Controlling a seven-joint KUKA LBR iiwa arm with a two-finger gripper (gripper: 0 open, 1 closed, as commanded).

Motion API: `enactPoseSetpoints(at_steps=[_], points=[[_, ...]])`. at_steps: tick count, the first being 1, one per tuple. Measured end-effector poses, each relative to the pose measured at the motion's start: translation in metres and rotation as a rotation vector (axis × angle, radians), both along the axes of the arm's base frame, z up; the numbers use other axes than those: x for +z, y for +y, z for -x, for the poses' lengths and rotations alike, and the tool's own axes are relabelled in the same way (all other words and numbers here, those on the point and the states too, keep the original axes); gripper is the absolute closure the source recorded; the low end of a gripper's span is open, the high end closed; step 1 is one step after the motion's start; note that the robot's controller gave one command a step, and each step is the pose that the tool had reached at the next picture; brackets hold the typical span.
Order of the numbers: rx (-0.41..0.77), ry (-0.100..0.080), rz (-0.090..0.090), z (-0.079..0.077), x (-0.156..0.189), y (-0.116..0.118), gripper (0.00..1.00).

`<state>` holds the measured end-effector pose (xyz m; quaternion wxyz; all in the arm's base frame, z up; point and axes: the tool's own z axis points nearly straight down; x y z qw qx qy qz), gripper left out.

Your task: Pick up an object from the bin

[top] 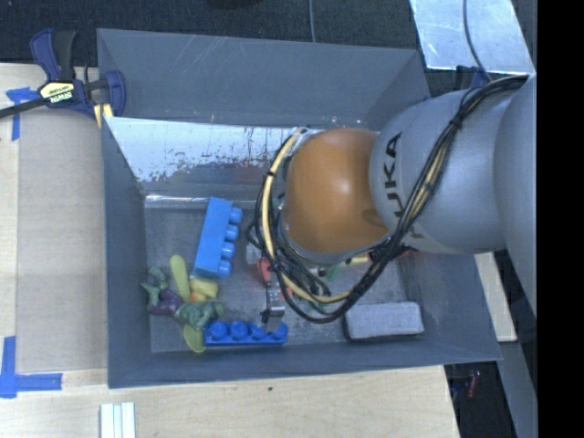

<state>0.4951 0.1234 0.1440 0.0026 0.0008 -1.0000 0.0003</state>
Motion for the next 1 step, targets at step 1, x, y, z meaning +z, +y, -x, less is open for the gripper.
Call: enactPoseSetpoints(at_steps=[1], points=[[-0.002, -0.007, -0.001, -0.0020, 0.0031, -0.0003, 0.00]])
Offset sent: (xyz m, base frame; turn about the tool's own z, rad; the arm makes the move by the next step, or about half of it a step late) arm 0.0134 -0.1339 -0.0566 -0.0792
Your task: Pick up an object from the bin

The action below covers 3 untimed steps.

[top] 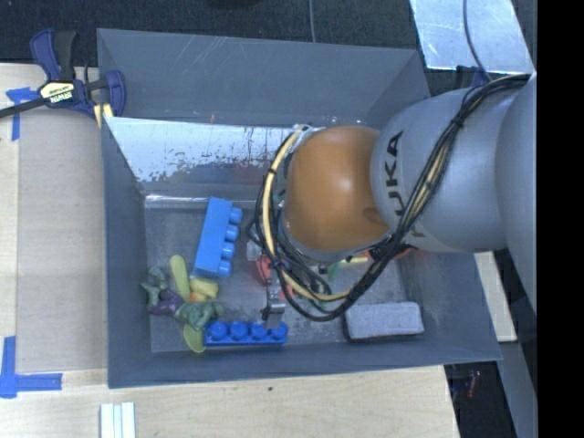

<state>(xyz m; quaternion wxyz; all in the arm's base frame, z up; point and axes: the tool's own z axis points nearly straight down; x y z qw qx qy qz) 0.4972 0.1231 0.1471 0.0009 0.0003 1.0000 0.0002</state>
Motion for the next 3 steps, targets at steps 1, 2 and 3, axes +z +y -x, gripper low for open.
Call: enactPoseSetpoints(at_steps=[1, 2, 3], points=[[0.045, -0.001, 0.000, -0.006, -0.028, -0.060, 0.00], [0.141, -0.004, 0.001, -0.068, -0.050, -0.053, 0.00], [0.172, 0.006, 0.003, -0.070, -0.065, -0.156, 1.00]])
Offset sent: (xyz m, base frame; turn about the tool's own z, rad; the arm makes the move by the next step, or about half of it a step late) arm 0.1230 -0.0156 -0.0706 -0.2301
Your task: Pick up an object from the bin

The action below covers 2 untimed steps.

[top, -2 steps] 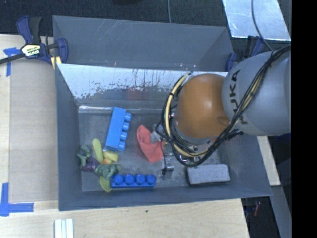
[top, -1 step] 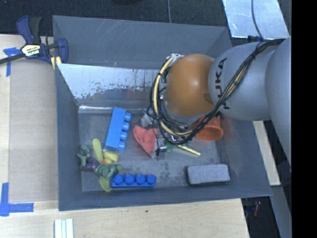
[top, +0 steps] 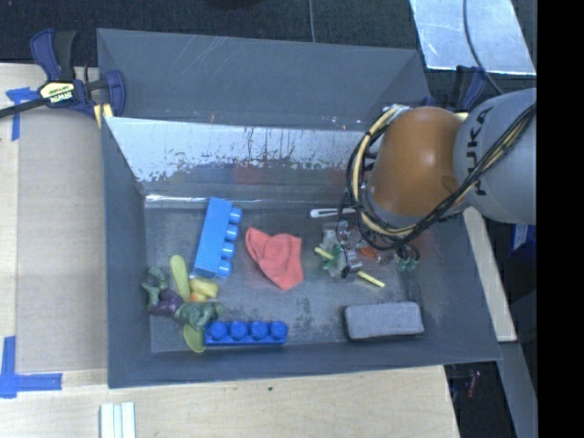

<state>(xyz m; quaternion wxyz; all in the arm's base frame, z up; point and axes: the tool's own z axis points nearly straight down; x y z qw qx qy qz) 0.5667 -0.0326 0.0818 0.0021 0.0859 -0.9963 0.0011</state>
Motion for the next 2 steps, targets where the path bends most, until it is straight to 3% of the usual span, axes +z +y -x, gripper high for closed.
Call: enactPoseSetpoints(at_steps=[1, 2], points=[[0.000, 0.000, 0.000, 0.000, 0.000, 0.000, 1.00], [-0.002, -0.003, 0.000, -0.011, 0.022, -0.011, 1.00]])
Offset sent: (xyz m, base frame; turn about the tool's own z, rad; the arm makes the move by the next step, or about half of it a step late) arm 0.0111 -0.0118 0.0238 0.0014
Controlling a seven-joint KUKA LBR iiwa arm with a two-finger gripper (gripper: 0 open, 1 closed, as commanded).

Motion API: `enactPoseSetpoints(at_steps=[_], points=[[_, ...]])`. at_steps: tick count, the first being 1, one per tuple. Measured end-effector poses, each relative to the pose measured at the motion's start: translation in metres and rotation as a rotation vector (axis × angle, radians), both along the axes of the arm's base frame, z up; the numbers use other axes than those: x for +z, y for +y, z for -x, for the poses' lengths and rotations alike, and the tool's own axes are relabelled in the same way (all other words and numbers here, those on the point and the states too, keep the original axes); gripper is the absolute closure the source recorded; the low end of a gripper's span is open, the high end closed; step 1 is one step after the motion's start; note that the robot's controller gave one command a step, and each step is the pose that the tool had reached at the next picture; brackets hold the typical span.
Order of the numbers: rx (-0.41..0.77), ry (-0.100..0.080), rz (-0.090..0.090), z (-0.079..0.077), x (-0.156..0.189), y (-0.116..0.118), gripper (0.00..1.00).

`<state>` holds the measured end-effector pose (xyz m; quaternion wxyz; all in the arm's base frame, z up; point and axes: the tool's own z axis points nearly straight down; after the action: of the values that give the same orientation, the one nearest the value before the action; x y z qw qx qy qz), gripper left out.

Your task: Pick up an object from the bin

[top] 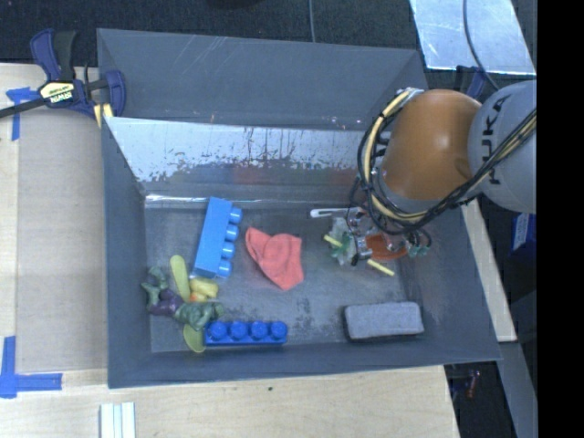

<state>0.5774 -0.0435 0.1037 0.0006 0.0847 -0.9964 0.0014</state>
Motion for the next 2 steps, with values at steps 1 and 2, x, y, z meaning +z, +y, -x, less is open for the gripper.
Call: enactPoseSetpoints(at_steps=[1, 2], points=[[0.001, 0.001, 0.000, -0.011, 0.035, -0.003, 1.00], [0.020, -0.001, -0.002, -0.042, -0.022, -0.013, 1.00]])
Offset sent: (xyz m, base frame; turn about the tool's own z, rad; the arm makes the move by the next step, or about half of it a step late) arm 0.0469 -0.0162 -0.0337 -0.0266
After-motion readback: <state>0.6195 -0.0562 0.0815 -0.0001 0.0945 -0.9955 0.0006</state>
